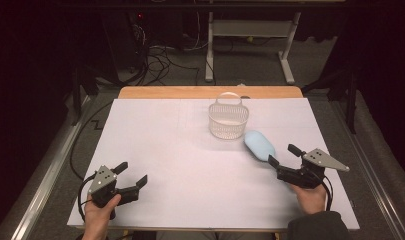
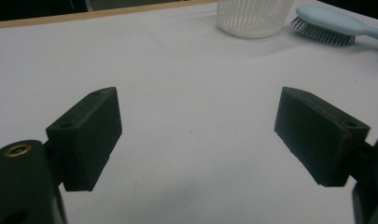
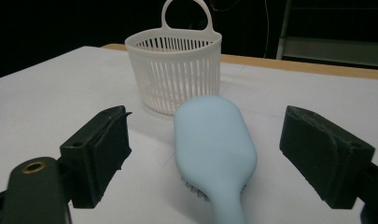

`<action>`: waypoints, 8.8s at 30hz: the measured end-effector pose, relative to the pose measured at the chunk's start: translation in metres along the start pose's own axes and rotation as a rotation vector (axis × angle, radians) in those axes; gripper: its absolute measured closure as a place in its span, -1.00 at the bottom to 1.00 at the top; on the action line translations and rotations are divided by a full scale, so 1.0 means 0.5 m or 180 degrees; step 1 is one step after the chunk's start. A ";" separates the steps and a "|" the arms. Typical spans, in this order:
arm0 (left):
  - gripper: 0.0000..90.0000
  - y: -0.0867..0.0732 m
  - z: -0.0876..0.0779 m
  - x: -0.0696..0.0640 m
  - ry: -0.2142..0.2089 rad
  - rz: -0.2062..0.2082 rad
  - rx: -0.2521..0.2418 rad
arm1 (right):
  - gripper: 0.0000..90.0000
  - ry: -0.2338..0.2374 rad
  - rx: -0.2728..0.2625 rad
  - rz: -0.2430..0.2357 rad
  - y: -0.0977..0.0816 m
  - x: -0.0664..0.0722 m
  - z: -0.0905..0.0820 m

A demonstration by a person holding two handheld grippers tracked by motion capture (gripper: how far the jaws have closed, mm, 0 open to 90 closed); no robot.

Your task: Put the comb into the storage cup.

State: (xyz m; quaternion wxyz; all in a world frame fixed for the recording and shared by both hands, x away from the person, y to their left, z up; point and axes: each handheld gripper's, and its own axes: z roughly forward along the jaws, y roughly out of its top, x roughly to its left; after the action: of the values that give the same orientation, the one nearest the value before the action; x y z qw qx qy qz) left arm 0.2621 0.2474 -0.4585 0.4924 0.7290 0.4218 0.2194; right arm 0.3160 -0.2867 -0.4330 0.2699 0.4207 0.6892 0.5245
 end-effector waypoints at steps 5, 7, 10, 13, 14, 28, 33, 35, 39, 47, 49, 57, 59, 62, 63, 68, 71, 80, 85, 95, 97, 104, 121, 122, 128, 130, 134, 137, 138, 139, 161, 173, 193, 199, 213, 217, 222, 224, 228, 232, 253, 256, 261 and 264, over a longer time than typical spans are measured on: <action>-0.65 0.000 0.002 -0.001 -0.0008 0.0010 0.0010 | -0.63 -0.0018 0.0132 0.0012 0.005 -0.005 0.012; -0.65 0.000 0.003 0.000 -0.0004 0.0005 0.0011 | -0.61 -0.0035 0.0258 0.0026 0.008 -0.009 0.016; -0.65 0.000 0.003 0.000 -0.0001 -0.0003 0.0011 | -0.58 -0.0059 0.0451 0.0051 0.013 -0.015 0.020; -0.65 0.000 0.003 0.000 -0.0003 0.0002 0.0011 | -0.54 -0.0050 0.0647 0.0080 0.022 -0.020 0.023; -0.65 0.000 0.003 0.000 -0.0003 0.0001 0.0011 | -0.52 -0.0047 0.0702 0.0088 0.024 -0.021 0.024; -0.65 0.000 0.002 0.001 -0.0001 -0.0011 0.0011 | -0.35 -0.0052 0.1446 0.0019 0.062 -0.026 0.049; -0.65 -0.001 0.002 0.002 0.0000 -0.0016 0.0008 | -0.34 -0.0084 0.1651 -0.0006 0.066 -0.027 0.062; -0.65 -0.001 0.001 0.002 -0.0001 -0.0013 0.0011 | -0.32 -0.0080 0.1751 -0.0002 0.065 -0.030 0.069; -0.65 -0.001 0.002 0.002 -0.0001 -0.0014 0.0012 | -0.29 -0.0089 0.1945 0.0001 0.063 -0.032 0.079; -0.65 -0.001 0.002 0.002 -0.0001 -0.0029 0.0016 | -0.10 -0.0106 0.2270 -0.0138 0.064 -0.029 0.100; -0.65 -0.001 0.001 0.002 0.0000 -0.0026 0.0018 | -0.06 -0.0101 0.2334 -0.0120 0.062 -0.028 0.106; -0.65 -0.001 0.002 0.002 0.0001 -0.0025 0.0018 | 0.06 -0.0083 0.2514 -0.0136 0.054 -0.030 0.120; -0.65 -0.001 0.001 0.003 0.0001 -0.0024 0.0019 | 0.11 -0.0080 0.2546 -0.0134 0.052 -0.031 0.123; -0.65 -0.001 0.001 0.003 0.0001 -0.0025 0.0019 | 0.19 -0.0080 0.2636 -0.0166 0.048 -0.030 0.130; -0.65 -0.001 0.001 0.003 0.0001 -0.0024 0.0020 | 0.19 -0.0080 0.2636 -0.0166 0.048 -0.030 0.130; -0.65 -0.001 0.001 0.002 -0.0004 -0.0029 0.0019 | 0.28 -0.0092 0.2725 -0.0198 0.044 -0.026 0.140; -0.65 -0.001 0.001 0.002 -0.0004 -0.0026 0.0021 | 0.38 -0.0121 0.2777 -0.0242 0.043 -0.024 0.148; -0.65 -0.001 0.002 0.002 -0.0007 -0.0022 0.0025 | 0.48 -0.0159 0.2806 -0.0231 0.043 -0.022 0.155; -0.65 -0.001 0.002 0.002 -0.0010 -0.0021 0.0023 | 0.51 -0.0177 0.2809 -0.0234 0.043 -0.021 0.156; -0.65 0.001 0.003 -0.001 -0.0002 -0.0003 0.0022 | 0.54 -0.0228 0.2800 -0.0239 0.043 -0.018 0.157; -0.65 0.001 0.001 -0.001 0.0013 -0.0019 -0.0001 | 0.55 -0.0233 0.2789 -0.0252 0.043 -0.017 0.157; -0.65 0.002 0.003 -0.003 -0.0023 -0.0016 -0.0003 | 0.55 -0.0278 0.2711 -0.0271 0.041 -0.014 0.155; -0.61 0.015 0.020 -0.016 -0.0300 -0.0016 0.0037 | 0.55 -0.0262 0.2437 -0.0215 0.052 -0.017 0.135; -0.61 0.016 0.021 -0.018 -0.0300 -0.0007 0.0033 | 0.55 -0.0257 0.2417 -0.0219 0.052 -0.018 0.135; -0.65 0.022 0.027 -0.027 -0.0371 0.0021 0.0034 | 0.55 -0.0230 0.2336 -0.0190 0.052 -0.016 0.126; -0.65 0.024 0.029 -0.029 -0.0395 -0.0005 0.0010 | 0.55 -0.0230 0.2307 -0.0179 0.052 -0.015 0.122; -0.65 0.028 0.032 -0.031 -0.0418 -0.0009 -0.0015 | 0.55 -0.0203 0.2245 -0.0179 0.055 -0.013 0.116; -0.65 0.031 0.035 -0.033 -0.0431 -0.0016 -0.0032 | 0.55 -0.0182 0.2203 -0.0173 0.057 -0.009 0.112; -0.65 0.032 0.036 -0.034 -0.0438 -0.0010 -0.0034 | 0.55 -0.0180 0.2188 -0.0163 0.058 -0.007 0.111; -0.66 0.033 0.037 -0.035 -0.0438 -0.0005 -0.0039 | 0.55 -0.0174 0.2185 -0.0163 0.058 -0.006 0.110; -0.65 0.049 0.046 -0.038 -0.0428 -0.0026 -0.0088 | 0.55 -0.0081 0.2025 -0.0186 0.063 0.012 0.096; -0.64 0.055 0.047 -0.039 -0.0420 -0.0024 -0.0116 | 0.55 -0.0030 0.1949 -0.0189 0.065 0.025 0.085; -0.64 0.069 0.048 -0.057 -0.0524 0.0046 -0.0106 | 0.55 0.0191 0.1801 -0.0264 0.068 0.072 0.076; -0.63 0.072 0.051 -0.060 -0.0542 0.0064 -0.0097 | 0.55 0.0339 0.1703 -0.0345 0.075 0.105 0.078; -0.62 0.077 0.056 -0.071 -0.0675 0.0120 -0.0077 | 0.55 0.0554 0.1580 -0.0439 0.082 0.161 0.079; -0.62 0.080 0.060 -0.076 -0.0718 0.0122 -0.0064 | 0.55 0.0603 0.1554 -0.0465 0.083 0.173 0.081; -0.61 0.083 0.065 -0.081 -0.0750 0.0121 -0.0055 | 0.55 0.0648 0.1559 -0.0500 0.081 0.190 0.085; -0.61 0.085 0.067 -0.084 -0.0766 0.0125 -0.0053 | 0.55 0.0669 0.1567 -0.0519 0.081 0.195 0.086; -0.61 0.087 0.072 -0.089 -0.0815 0.0130 -0.0031 | 0.55 0.0706 0.1569 -0.0532 0.079 0.204 0.087; -0.60 0.091 0.077 -0.095 -0.0847 0.0137 -0.0021 | 0.55 0.0744 0.1553 -0.0554 0.079 0.213 0.089; -0.62 0.106 0.109 -0.133 -0.1037 0.0227 0.0056 | 0.55 0.0933 0.1544 -0.0690 0.077 0.270 0.110; -0.62 0.106 0.114 -0.136 -0.1049 0.0238 0.0071 | 0.55 0.0947 0.1525 -0.0698 0.076 0.274 0.110; -0.62 0.109 0.121 -0.144 -0.1056 0.0266 0.0106 | 0.55 0.0968 0.1500 -0.0708 0.076 0.281 0.110; -0.62 0.109 0.124 -0.148 -0.1072 0.0280 0.0124 | 0.55 0.0978 0.1504 -0.0714 0.074 0.286 0.111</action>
State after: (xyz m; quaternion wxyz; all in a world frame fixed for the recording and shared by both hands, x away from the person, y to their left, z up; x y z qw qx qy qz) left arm 0.2890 0.1444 -0.4279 0.5318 0.7826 0.3052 0.1072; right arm 0.3005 -0.1322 -0.4045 0.1133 0.3088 0.8671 0.3741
